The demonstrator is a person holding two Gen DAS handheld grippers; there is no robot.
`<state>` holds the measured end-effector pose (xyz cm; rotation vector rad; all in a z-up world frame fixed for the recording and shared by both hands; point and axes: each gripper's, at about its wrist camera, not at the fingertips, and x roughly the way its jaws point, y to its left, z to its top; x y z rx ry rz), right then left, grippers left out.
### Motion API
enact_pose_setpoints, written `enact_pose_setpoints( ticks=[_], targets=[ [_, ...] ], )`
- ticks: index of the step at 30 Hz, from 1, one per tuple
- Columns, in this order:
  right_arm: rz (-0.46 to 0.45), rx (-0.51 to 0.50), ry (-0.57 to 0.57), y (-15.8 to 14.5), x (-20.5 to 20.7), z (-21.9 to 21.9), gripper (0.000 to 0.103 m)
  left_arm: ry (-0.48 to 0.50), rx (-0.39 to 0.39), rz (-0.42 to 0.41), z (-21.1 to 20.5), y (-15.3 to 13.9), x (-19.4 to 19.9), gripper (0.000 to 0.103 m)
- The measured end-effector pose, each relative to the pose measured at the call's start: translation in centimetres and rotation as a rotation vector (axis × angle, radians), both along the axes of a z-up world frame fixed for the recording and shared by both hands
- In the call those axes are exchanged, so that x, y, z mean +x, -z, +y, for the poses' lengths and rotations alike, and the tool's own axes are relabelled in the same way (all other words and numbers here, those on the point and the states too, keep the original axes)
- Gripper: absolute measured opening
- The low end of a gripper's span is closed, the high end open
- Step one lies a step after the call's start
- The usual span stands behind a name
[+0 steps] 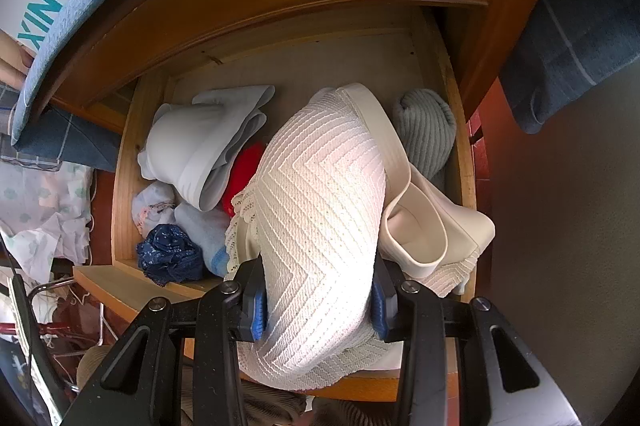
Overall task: Take underwear out of drawer
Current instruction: 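Carry the beige underwear into the white box and open the left gripper while the right holds the bra, then lift the cream knit bra into the white box and open the right gripper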
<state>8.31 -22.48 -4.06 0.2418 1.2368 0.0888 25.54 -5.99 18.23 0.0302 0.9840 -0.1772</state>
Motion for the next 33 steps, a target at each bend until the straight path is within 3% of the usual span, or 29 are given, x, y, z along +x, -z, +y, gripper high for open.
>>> enact_pose_setpoints(
  ticks=[2,20,22,25,33],
  targets=[
    [-0.001,-0.002,0.001,0.0,0.0,0.0,0.037,0.008,-0.013,-0.005,0.1,-0.2,-0.1,0.043],
    [-0.054,0.030,0.034,-1.0,-0.4,-0.7,0.037,0.070,-0.128,-0.095,2.1,-4.3,-2.8,0.044],
    [-0.058,0.034,0.040,-1.2,-0.5,-0.9,0.037,0.078,-0.130,-0.098,2.3,-4.7,-3.3,0.046],
    [-0.069,0.033,0.045,-1.6,-0.6,-1.0,0.037,0.073,-0.124,-0.108,2.9,-4.9,-4.0,0.056],
    [-0.091,-0.002,0.003,-3.8,-1.2,-0.8,0.037,0.028,-0.107,-0.136,5.5,-3.7,-7.8,0.057]
  ],
)
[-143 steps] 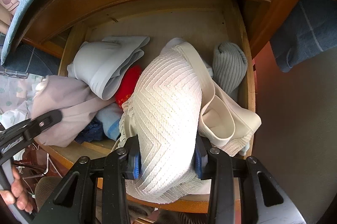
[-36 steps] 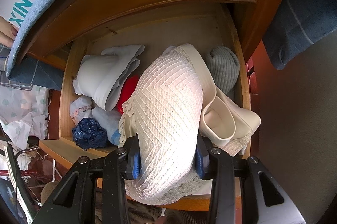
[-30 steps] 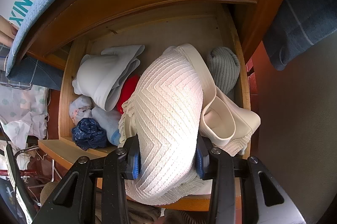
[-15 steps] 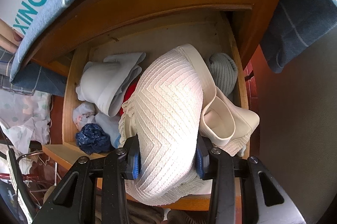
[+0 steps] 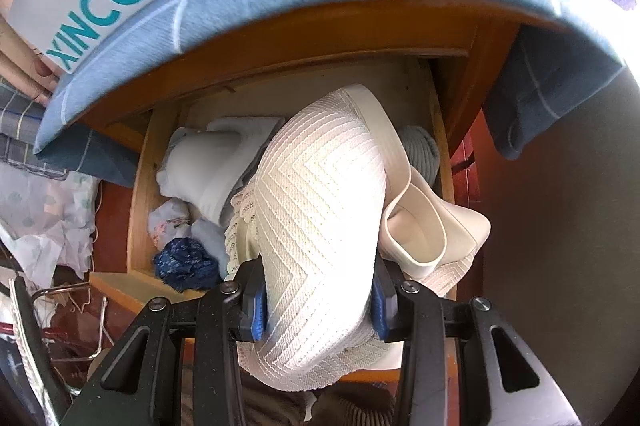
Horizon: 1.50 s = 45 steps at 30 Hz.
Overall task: Take underwear out of drawer
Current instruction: 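Lift the cream knit bra into the white box and open the right gripper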
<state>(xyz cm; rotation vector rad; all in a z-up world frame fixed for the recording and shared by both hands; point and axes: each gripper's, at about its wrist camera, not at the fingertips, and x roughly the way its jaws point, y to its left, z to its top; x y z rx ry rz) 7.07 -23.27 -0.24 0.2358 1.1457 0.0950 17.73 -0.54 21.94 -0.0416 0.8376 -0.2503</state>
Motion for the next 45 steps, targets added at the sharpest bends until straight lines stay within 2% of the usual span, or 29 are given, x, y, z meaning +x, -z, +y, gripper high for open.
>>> enact_pose_setpoints(
  ticks=[3,6,12,16,21,28,32,38,45],
  targets=[
    [-0.015,0.013,-0.012,-1.2,-0.5,-0.1,0.037,-0.015,0.032,-0.007,0.7,1.8,-2.3,0.057],
    [-0.027,0.014,-0.032,-2.2,-1.2,0.0,0.037,-0.038,0.030,0.013,1.3,4.2,-4.2,0.057],
    [-0.038,0.033,-0.071,-4.5,-2.8,-0.2,0.037,-0.094,-0.004,0.142,2.1,11.1,-6.9,0.057],
    [-0.073,0.024,-0.090,-7.2,-4.0,-0.4,0.037,-0.168,-0.026,0.202,2.8,15.0,-8.3,0.057],
    [-0.134,0.015,-0.111,-11.5,-5.1,-1.0,0.037,-0.210,0.015,0.225,2.4,18.2,-10.0,0.057],
    [-0.241,-0.006,-0.131,-17.6,-6.6,-1.7,0.037,-0.227,0.043,0.205,1.8,20.6,-11.4,0.057],
    [-0.309,-0.016,-0.130,-21.3,-6.0,-1.9,0.037,-0.249,0.025,0.162,1.9,20.1,-12.0,0.057],
    [-0.401,-0.042,-0.109,-26.1,-1.4,-0.8,0.037,-0.269,0.037,0.137,2.0,19.6,-12.1,0.057],
    [-0.418,-0.081,-0.086,-28.7,5.2,0.1,0.037,-0.278,0.017,0.130,2.4,19.7,-12.2,0.057]
  ],
)
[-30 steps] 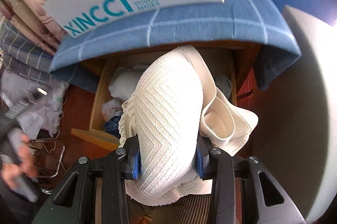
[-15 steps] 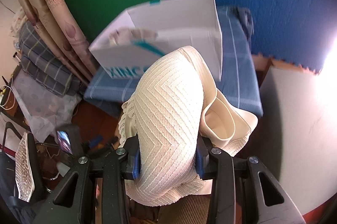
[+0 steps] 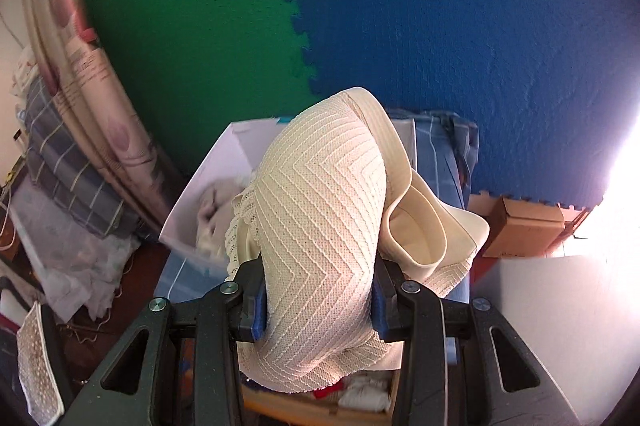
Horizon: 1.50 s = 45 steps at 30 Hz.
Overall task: Take underwear out of drawer
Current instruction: 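Lift the cream knit bra into the white box and open the right gripper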
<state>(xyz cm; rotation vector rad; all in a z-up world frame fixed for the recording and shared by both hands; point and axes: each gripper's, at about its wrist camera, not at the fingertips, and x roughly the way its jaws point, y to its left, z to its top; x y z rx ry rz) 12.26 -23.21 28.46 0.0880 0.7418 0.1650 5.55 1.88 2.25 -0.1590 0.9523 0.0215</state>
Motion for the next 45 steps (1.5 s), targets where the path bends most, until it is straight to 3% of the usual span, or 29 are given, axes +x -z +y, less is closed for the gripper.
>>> enact_pose_setpoints(
  ticks=[4,11,21,31,37,45],
  targets=[
    [0.039,-0.038,0.016,0.5,4.2,0.8,0.037,-0.004,-0.008,0.002,0.1,0.1,0.1,0.057],
    [0.168,-0.081,0.034,5.3,10.5,1.7,0.038,-0.005,-0.031,0.013,0.3,0.6,0.4,0.057],
    [0.266,-0.178,0.050,9.7,14.6,2.4,0.041,-0.002,-0.063,0.024,0.6,0.9,0.6,0.057],
    [0.307,-0.201,0.035,11.4,14.6,2.8,0.056,-0.001,-0.076,0.029,0.5,1.1,0.7,0.057],
    [0.268,-0.208,0.025,9.4,13.1,2.9,0.067,-0.006,-0.074,0.033,0.5,1.3,0.7,0.057],
    [0.209,-0.196,-0.055,5.9,7.0,2.3,0.067,-0.008,-0.071,0.034,0.4,1.3,0.6,0.057]
  ],
)
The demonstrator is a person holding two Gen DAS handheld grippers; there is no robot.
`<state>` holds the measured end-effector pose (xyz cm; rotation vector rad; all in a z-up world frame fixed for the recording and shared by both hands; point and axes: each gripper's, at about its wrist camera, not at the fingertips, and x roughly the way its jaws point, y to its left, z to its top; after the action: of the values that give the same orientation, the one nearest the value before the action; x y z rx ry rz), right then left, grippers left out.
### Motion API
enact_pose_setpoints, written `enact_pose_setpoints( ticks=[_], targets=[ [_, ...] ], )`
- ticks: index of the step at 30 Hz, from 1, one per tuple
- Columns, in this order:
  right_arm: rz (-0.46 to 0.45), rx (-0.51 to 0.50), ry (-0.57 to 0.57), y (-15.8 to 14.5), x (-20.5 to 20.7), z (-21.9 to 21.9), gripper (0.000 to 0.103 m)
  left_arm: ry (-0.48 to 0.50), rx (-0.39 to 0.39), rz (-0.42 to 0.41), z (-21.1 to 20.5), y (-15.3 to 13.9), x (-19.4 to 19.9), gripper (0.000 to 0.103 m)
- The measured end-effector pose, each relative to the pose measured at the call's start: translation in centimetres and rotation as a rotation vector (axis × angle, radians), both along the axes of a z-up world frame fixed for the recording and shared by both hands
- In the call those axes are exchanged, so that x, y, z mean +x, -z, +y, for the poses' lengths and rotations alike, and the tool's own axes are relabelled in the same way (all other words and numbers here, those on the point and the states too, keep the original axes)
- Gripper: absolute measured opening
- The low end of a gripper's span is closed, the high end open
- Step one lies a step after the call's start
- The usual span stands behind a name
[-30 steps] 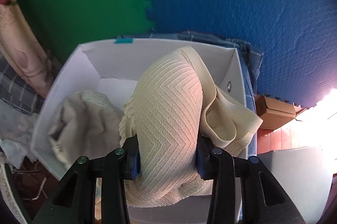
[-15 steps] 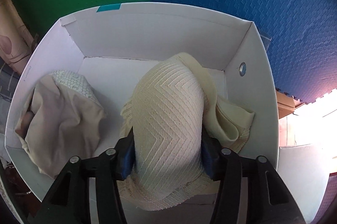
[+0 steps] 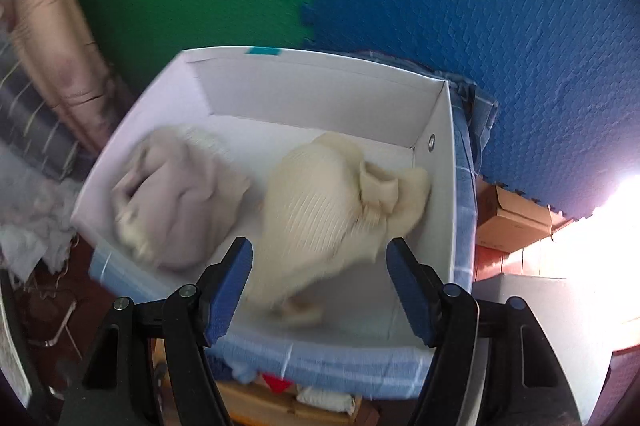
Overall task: Take underwear out of drawer
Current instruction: 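Lift the cream knit bra into the white box and open the right gripper, then move the open right gripper back over the drawer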
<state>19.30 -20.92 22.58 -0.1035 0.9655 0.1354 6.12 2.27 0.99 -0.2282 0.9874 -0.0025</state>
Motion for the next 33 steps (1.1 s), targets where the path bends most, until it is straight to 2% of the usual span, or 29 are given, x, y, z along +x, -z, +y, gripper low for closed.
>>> enact_pose_setpoints(
  ticks=[4,7,10,14,19,23,29,33],
  targets=[
    [0.021,0.010,-0.072,0.2,-4.8,-0.3,0.067,-0.001,0.001,0.000,-0.1,-0.1,0.0,0.057],
    [0.072,0.044,-0.132,1.5,-8.0,-0.7,0.067,0.001,-0.007,0.006,0.0,0.0,0.0,0.057],
    [0.139,0.079,-0.174,3.8,-10.8,-1.2,0.067,0.000,-0.012,0.011,0.1,0.0,0.1,0.057],
    [0.250,0.049,-0.192,8.3,-12.8,-1.6,0.066,0.000,-0.008,0.012,0.0,0.0,0.0,0.057],
    [0.391,0.029,-0.183,14.8,-13.2,-1.4,0.063,-0.001,-0.010,0.014,0.0,0.1,0.1,0.057],
    [0.459,0.015,-0.154,18.8,-12.1,-1.6,0.060,-0.002,-0.020,0.019,0.0,0.3,0.2,0.057],
    [0.539,0.038,-0.122,22.4,-9.6,-1.9,0.059,0.003,-0.031,0.032,0.0,0.6,0.5,0.057],
    [0.580,-0.024,-0.128,24.8,-8.6,-1.5,0.060,-0.001,-0.041,0.033,0.2,0.7,0.5,0.057]
  ],
)
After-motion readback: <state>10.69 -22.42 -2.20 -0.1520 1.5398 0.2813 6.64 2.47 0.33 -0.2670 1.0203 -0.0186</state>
